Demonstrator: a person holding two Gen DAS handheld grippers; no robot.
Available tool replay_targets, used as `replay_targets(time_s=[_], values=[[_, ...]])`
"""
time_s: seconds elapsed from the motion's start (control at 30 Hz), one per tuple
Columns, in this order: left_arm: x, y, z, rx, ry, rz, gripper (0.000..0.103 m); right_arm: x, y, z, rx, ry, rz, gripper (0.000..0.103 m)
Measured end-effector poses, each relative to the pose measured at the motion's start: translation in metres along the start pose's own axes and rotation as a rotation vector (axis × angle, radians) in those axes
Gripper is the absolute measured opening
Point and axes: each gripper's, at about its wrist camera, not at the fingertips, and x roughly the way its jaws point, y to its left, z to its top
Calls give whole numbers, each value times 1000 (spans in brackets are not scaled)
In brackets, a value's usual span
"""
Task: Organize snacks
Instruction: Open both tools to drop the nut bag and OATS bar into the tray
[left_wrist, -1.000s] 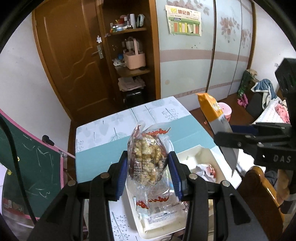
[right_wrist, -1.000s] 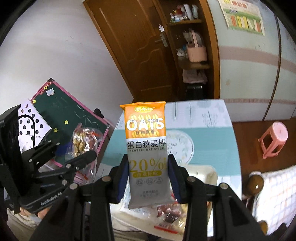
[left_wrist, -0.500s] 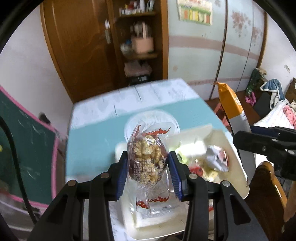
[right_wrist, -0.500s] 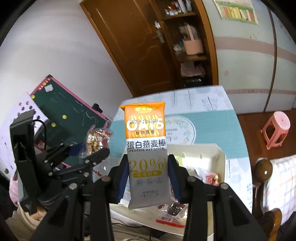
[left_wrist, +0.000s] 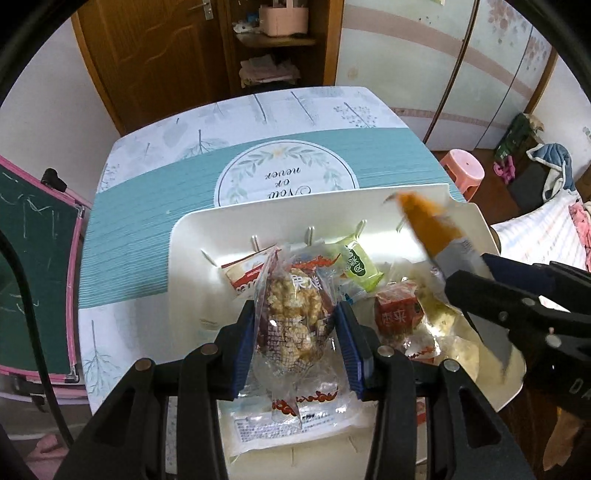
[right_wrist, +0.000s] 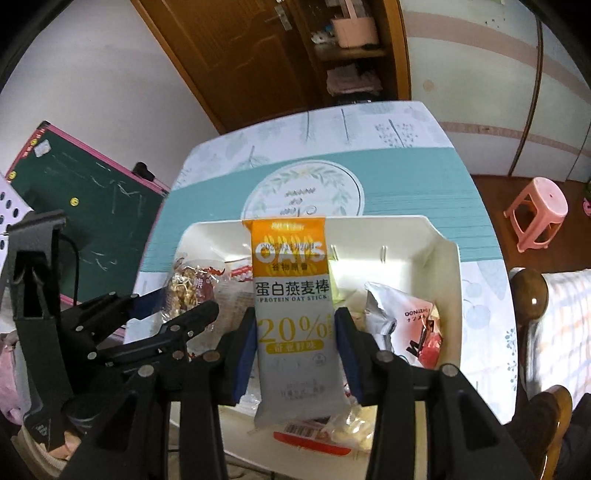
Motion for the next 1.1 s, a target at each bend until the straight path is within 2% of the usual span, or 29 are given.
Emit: replay_targets(time_s=[0.13, 0.2, 0.27, 0.3, 0.6, 0.77, 1.1], values=[[10, -5, 7, 7, 2, 13, 42, 10, -5, 5, 8, 1, -46, 43], [15, -6, 10, 9, -1, -4, 50, 14, -8, 7, 20, 8, -62, 43], [19, -5, 12, 1, 7, -43, 96, 19, -14, 8, 48, 19, -65, 43], [20, -5, 13, -8, 7, -45, 102, 22, -17, 9, 60, 24, -66, 43], [37, -7, 13, -10, 54, -1, 103, 30, -17, 3, 57, 36, -80, 50], [34, -2, 11, -44, 43, 7, 103, 28, -16, 3, 67, 18, -74, 56], [2, 8, 2, -69, -7, 38, 103, 7, -6, -3, 43, -54, -58, 57]])
